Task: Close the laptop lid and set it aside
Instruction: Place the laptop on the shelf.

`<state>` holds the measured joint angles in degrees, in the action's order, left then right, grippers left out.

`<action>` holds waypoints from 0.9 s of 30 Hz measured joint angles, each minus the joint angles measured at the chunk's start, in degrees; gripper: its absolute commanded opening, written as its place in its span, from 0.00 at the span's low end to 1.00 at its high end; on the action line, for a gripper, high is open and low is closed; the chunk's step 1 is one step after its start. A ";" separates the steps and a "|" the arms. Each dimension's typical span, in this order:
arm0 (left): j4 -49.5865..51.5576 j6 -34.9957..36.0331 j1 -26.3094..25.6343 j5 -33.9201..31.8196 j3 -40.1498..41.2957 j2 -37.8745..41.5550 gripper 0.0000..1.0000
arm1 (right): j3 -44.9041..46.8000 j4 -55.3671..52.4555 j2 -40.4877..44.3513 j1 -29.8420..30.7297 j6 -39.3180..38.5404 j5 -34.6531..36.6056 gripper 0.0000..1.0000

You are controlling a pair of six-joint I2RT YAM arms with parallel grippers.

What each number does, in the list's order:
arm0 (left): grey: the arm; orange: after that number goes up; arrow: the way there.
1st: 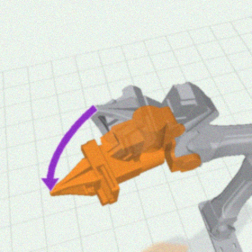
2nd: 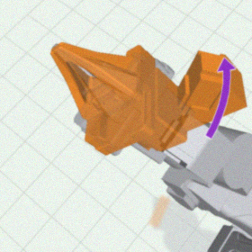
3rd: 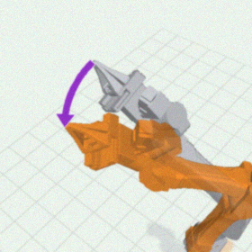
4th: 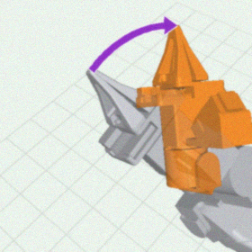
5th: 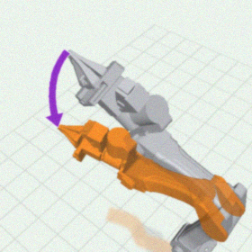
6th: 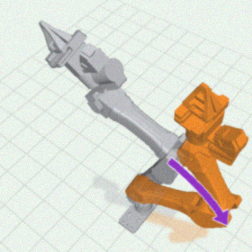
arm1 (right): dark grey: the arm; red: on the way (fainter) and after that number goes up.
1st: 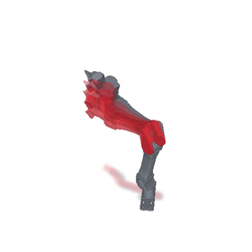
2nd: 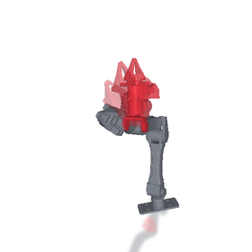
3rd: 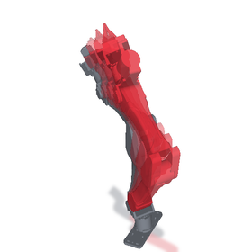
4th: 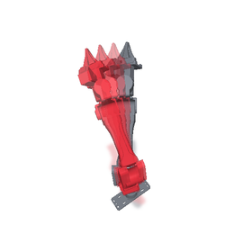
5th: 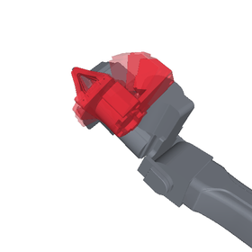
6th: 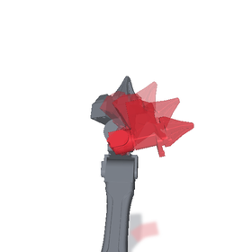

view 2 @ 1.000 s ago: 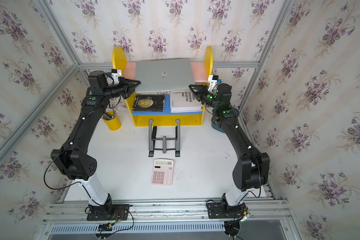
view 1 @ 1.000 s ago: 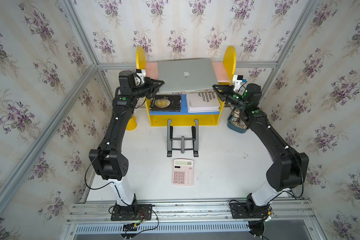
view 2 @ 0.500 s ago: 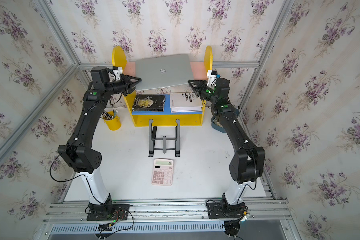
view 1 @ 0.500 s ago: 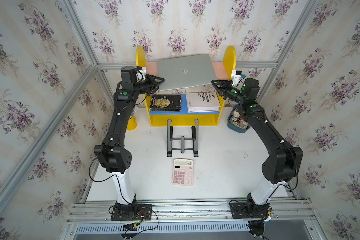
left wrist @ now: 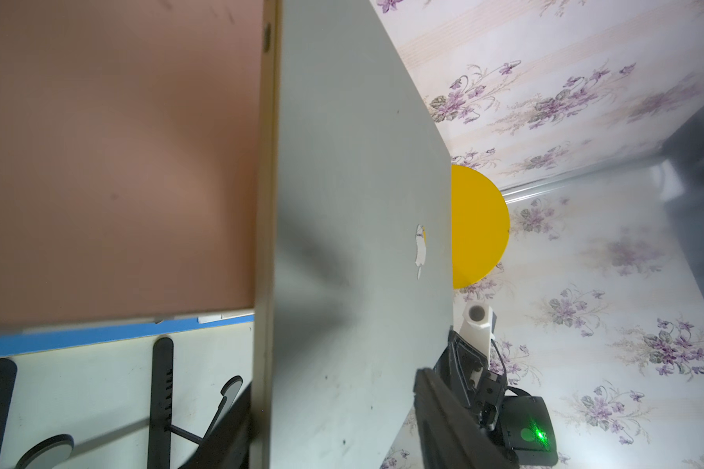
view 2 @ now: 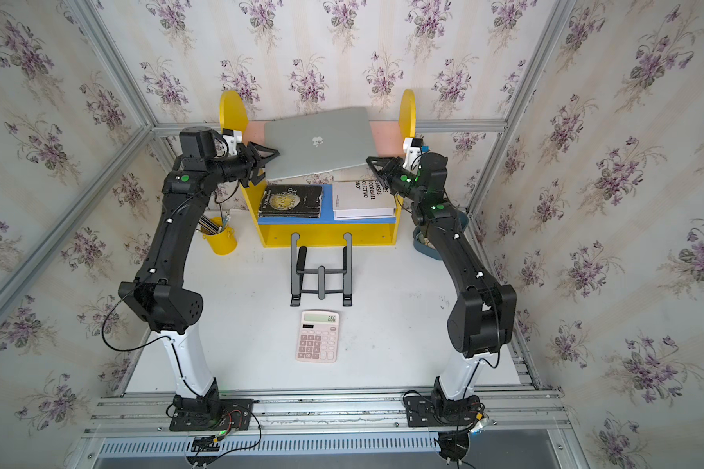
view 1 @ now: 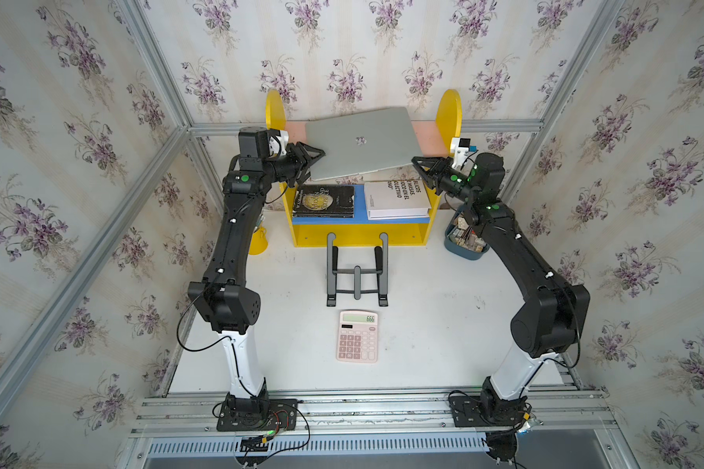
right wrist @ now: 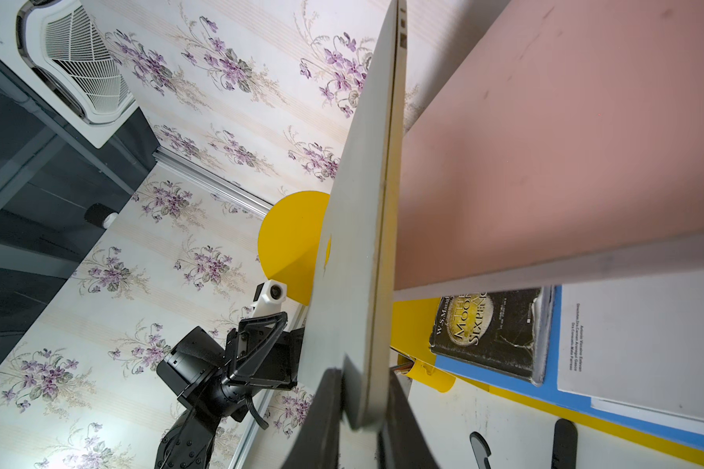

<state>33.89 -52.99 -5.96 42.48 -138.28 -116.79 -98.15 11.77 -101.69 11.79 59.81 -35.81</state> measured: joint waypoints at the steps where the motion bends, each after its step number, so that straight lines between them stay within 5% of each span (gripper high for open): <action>1: 0.76 0.46 0.00 -0.26 -1.31 -0.50 0.64 | 0.00 0.00 -0.02 0.04 -0.02 0.22 0.23; 8: 2.58 3.19 0.72 -1.53 -4.07 -0.79 0.72 | -0.63 -0.50 -0.92 0.04 -0.31 2.01 0.30; 12: 2.73 4.52 1.14 -1.53 -4.11 -0.57 0.87 | -0.96 -0.63 -1.11 0.07 -0.92 2.51 0.38; 21: 3.65 7.30 1.77 -1.51 -0.68 2.82 0.85 | -1.03 -0.39 -0.98 0.04 -2.89 3.19 0.47; 27: 0.87 8.39 1.66 -1.51 10.64 11.34 0.82 | 0.46 -0.17 0.33 0.04 -4.24 3.15 0.48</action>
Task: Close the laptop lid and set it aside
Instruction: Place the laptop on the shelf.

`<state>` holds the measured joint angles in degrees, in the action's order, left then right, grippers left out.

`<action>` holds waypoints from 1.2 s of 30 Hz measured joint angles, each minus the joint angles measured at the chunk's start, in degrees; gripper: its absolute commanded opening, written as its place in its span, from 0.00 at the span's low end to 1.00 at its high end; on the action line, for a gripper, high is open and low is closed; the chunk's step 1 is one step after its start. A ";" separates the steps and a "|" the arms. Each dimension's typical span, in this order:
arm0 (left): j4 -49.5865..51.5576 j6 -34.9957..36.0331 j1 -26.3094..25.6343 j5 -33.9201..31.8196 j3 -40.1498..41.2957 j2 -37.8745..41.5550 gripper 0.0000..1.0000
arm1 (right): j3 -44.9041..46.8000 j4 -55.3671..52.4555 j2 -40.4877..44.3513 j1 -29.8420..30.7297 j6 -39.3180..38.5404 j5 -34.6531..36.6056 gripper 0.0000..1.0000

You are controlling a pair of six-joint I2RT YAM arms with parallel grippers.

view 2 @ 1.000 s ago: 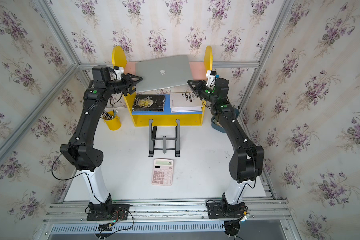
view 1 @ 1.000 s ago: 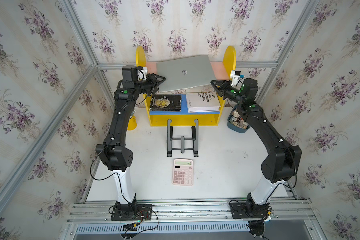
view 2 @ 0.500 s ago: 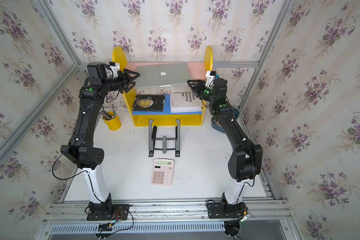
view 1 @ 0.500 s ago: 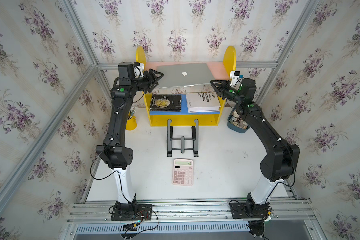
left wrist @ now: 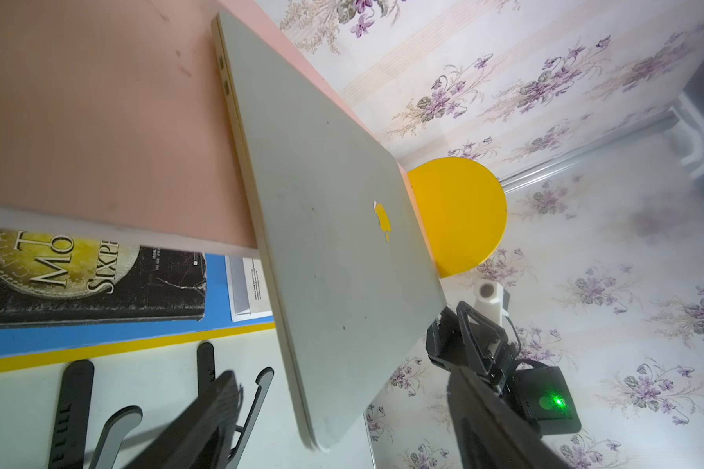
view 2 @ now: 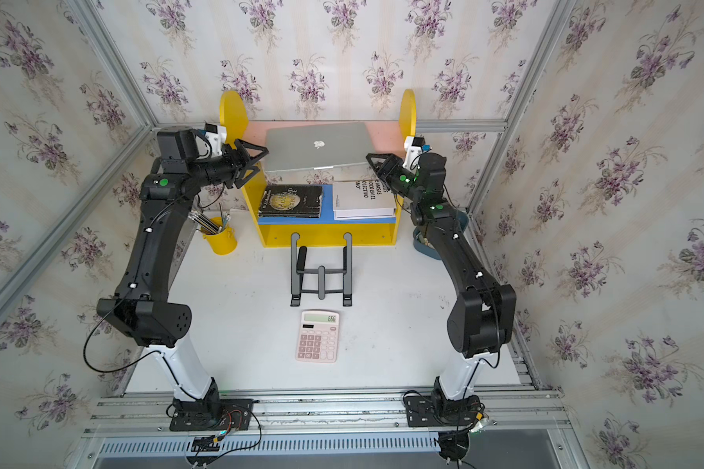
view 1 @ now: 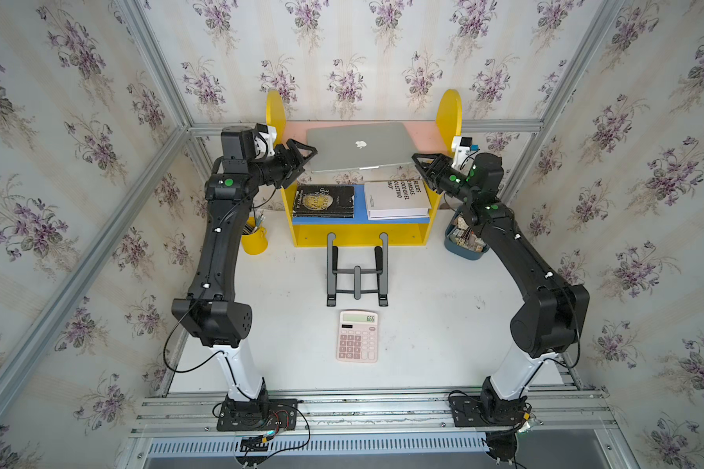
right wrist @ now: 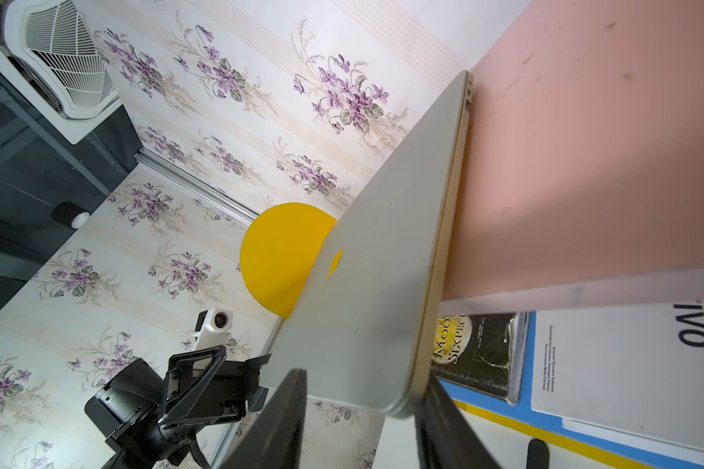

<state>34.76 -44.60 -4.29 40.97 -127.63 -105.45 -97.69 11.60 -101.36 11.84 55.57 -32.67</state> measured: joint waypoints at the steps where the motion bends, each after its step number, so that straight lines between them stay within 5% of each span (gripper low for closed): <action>1: -0.72 0.20 -0.09 0.02 2.05 1.53 0.82 | 0.39 0.04 0.24 0.00 -0.11 -0.07 0.48; 8: -8.22 0.94 -1.64 0.87 18.91 11.50 0.63 | 2.82 1.01 1.84 0.00 -1.55 -1.07 0.48; 14: -10.32 2.16 -5.38 1.07 23.04 13.07 0.44 | 3.98 1.92 2.45 0.00 -2.03 -1.51 0.42; 24: -10.82 3.82 -7.78 0.37 20.31 8.37 0.18 | 6.12 2.89 3.28 0.00 -2.93 -3.19 0.17; 36: -6.14 5.18 -8.09 -1.14 8.02 0.17 0.10 | 5.92 3.91 2.05 0.24 -3.06 -5.33 0.05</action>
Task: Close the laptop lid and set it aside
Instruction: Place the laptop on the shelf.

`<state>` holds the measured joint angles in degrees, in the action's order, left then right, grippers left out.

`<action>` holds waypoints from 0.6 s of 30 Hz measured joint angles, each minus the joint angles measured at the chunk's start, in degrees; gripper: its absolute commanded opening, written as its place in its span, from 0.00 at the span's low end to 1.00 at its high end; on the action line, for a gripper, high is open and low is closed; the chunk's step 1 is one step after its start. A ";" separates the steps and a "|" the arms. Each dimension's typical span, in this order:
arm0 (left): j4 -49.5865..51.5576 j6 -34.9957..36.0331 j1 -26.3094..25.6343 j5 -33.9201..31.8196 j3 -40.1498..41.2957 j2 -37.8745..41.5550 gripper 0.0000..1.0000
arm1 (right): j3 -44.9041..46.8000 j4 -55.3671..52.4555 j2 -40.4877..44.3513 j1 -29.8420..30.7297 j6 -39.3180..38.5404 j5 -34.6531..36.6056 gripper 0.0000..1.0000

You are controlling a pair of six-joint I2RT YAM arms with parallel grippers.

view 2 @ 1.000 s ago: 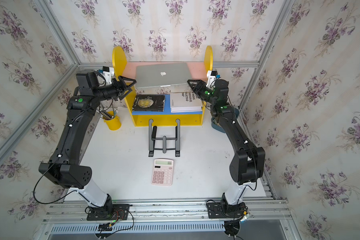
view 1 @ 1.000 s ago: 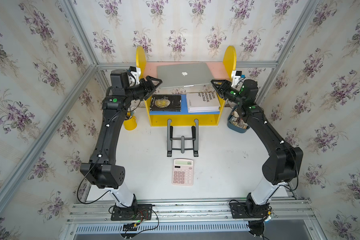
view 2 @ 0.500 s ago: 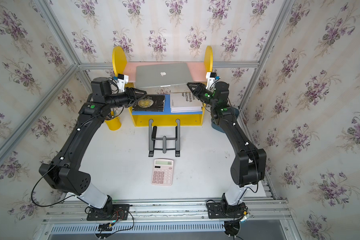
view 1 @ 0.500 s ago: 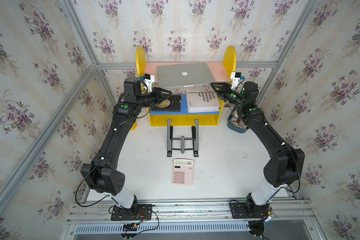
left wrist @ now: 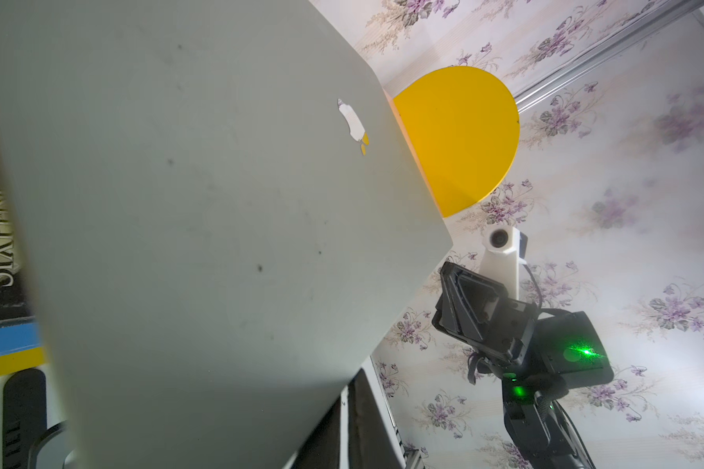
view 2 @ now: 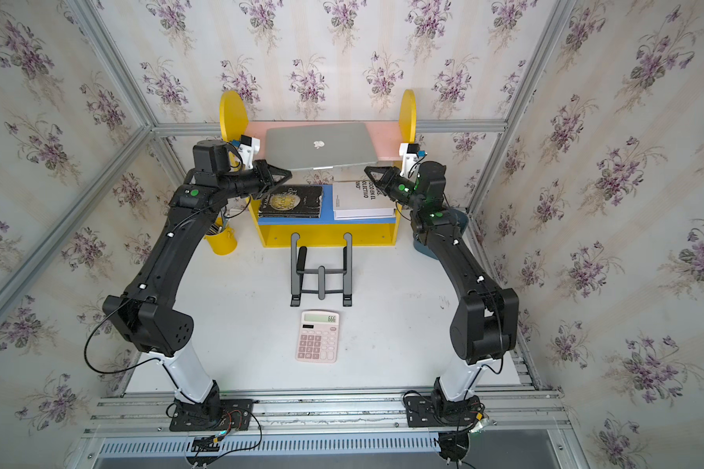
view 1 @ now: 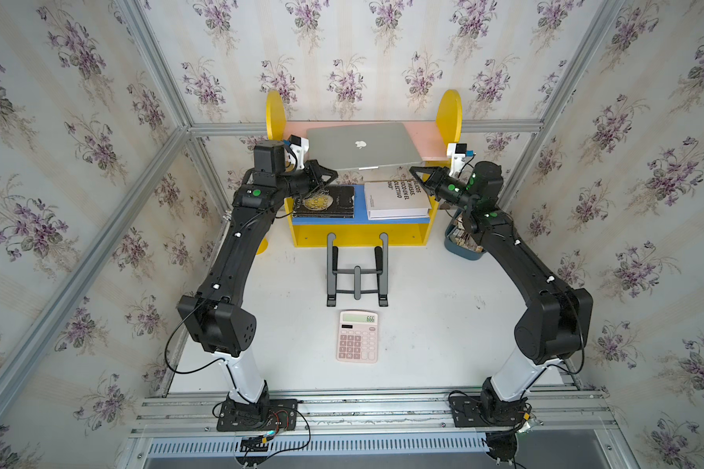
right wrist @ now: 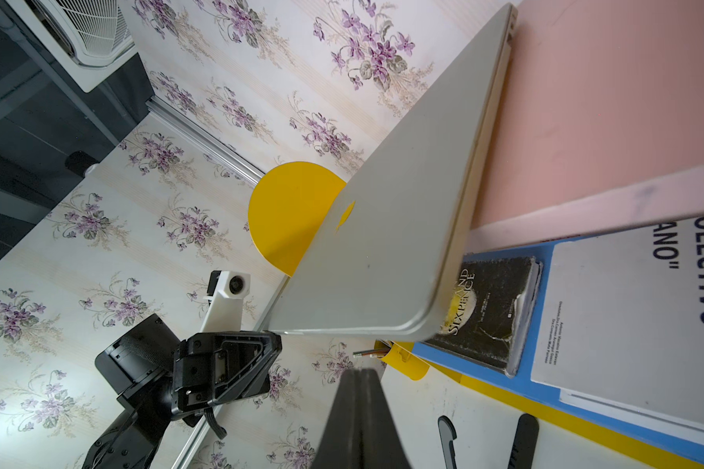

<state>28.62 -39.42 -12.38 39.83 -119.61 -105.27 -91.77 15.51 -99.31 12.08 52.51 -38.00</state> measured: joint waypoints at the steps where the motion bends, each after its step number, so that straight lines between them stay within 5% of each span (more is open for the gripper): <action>1: 0.57 0.26 0.00 0.02 -0.90 -0.61 0.09 | -0.31 -0.04 -0.33 0.15 0.00 0.00 0.05; 18: 8.07 1.66 0.33 -0.83 -15.93 -10.82 0.08 | -8.22 -0.55 -6.05 0.72 0.02 -0.50 0.05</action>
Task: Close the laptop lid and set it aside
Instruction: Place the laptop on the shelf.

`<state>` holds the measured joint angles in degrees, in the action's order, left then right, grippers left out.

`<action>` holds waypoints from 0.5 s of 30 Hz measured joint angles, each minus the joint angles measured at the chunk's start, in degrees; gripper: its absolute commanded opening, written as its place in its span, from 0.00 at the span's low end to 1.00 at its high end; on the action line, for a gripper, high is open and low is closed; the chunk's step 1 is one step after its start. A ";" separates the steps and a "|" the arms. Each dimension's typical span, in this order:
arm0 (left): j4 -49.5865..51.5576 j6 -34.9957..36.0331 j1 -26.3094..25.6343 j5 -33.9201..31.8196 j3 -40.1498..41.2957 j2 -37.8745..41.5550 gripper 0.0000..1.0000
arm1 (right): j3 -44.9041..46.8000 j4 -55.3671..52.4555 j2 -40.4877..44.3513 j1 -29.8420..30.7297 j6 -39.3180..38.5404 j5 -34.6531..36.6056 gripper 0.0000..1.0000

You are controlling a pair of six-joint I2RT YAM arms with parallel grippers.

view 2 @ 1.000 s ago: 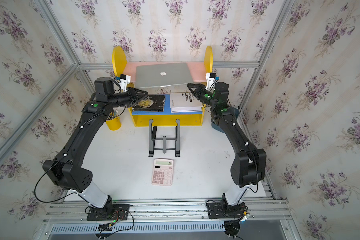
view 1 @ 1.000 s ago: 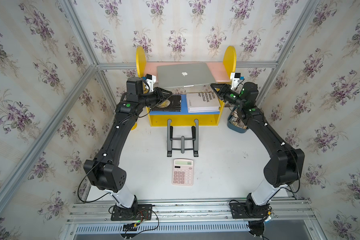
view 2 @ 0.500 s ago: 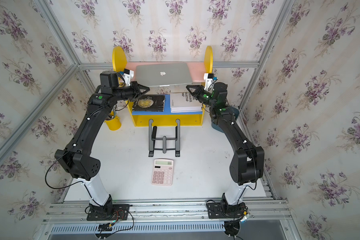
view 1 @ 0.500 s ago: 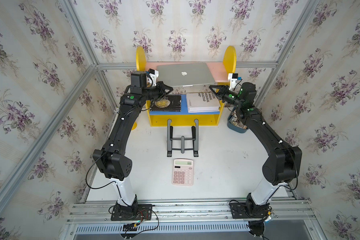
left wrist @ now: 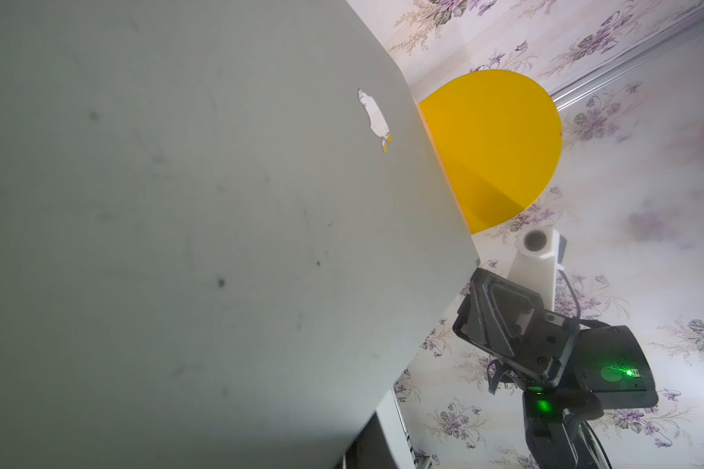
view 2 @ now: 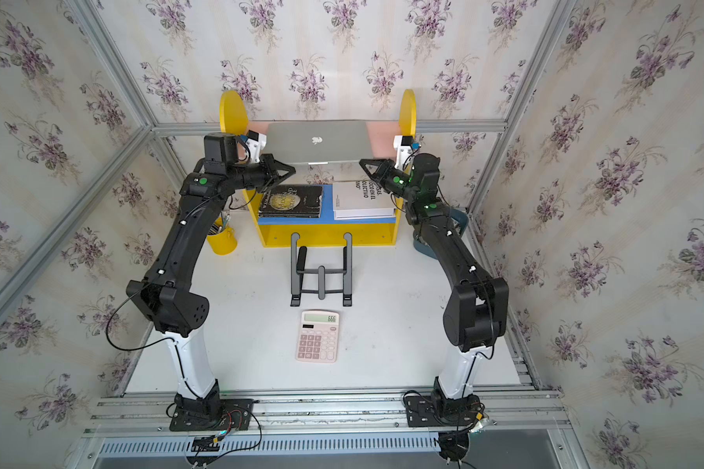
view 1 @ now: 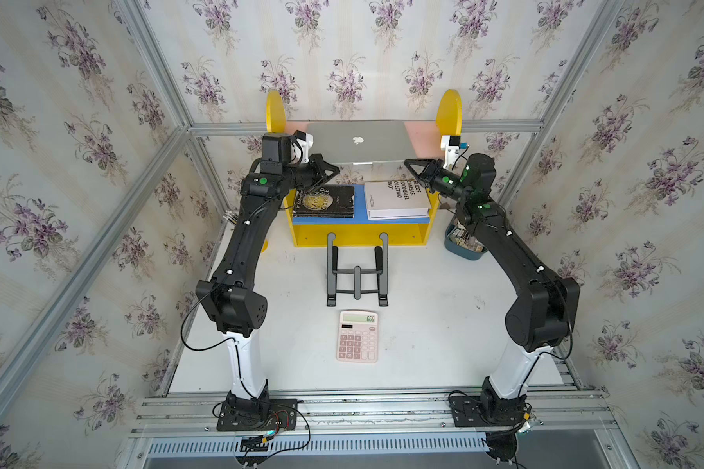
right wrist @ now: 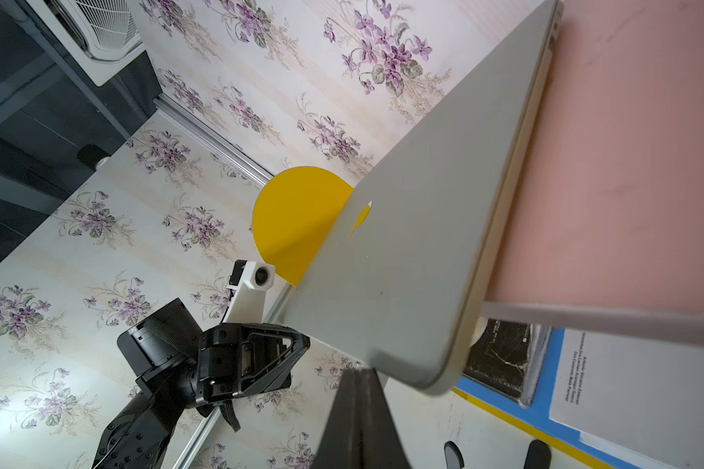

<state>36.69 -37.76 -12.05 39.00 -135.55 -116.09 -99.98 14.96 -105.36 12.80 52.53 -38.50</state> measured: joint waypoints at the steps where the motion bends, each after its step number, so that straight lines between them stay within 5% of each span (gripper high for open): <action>1: 0.24 0.00 0.17 0.02 -0.94 -0.59 0.08 | -0.28 -0.02 -0.28 0.02 0.02 -0.04 0.05; 15: 2.34 -0.57 1.73 0.94 -8.22 -5.16 0.07 | -4.96 -1.60 -3.74 0.31 0.31 -0.33 0.05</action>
<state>39.03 -38.33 -10.33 39.94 -143.76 -121.25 -104.95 13.37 -109.10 13.10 52.84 -38.83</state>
